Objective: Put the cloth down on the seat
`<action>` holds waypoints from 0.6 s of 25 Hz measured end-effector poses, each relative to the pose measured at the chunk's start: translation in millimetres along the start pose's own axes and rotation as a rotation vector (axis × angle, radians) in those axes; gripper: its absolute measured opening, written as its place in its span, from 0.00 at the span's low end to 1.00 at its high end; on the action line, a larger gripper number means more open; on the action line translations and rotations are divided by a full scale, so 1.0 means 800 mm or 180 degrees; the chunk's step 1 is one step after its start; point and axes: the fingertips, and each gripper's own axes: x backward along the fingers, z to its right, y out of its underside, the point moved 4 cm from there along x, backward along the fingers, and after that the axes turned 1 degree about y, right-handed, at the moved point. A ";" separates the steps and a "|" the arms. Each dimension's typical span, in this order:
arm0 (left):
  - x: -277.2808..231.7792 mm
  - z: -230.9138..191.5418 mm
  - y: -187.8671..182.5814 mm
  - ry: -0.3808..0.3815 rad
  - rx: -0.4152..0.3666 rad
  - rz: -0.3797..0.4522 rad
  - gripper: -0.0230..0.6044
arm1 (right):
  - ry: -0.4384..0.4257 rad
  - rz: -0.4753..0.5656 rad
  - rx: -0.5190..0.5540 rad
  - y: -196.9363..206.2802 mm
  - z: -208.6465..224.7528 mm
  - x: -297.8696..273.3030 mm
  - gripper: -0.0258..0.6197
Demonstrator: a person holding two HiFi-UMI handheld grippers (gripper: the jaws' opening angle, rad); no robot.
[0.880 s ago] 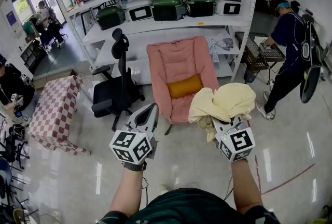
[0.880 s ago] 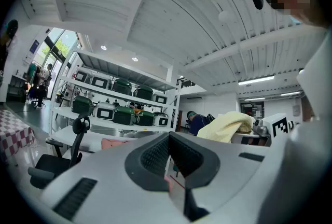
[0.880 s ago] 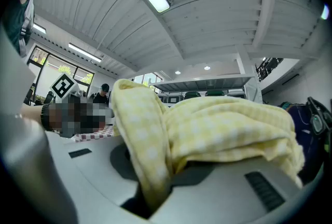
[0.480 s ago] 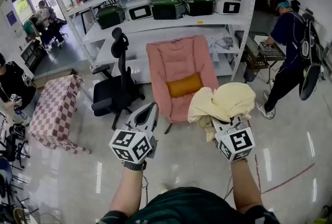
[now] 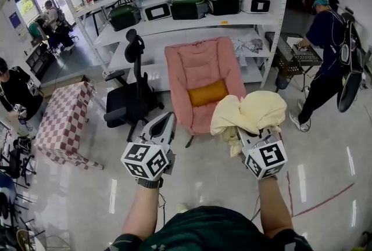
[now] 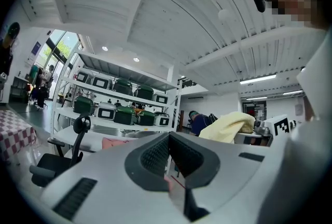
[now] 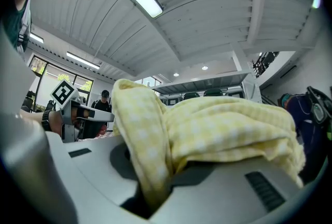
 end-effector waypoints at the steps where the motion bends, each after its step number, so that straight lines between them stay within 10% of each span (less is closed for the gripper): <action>1: -0.001 0.002 0.000 -0.0017 -0.0013 0.0004 0.05 | -0.0004 0.0008 -0.0006 0.001 0.002 0.001 0.15; 15: -0.035 0.012 0.012 -0.0142 -0.0069 -0.0036 0.05 | -0.0076 -0.0003 -0.0075 0.017 0.035 -0.002 0.15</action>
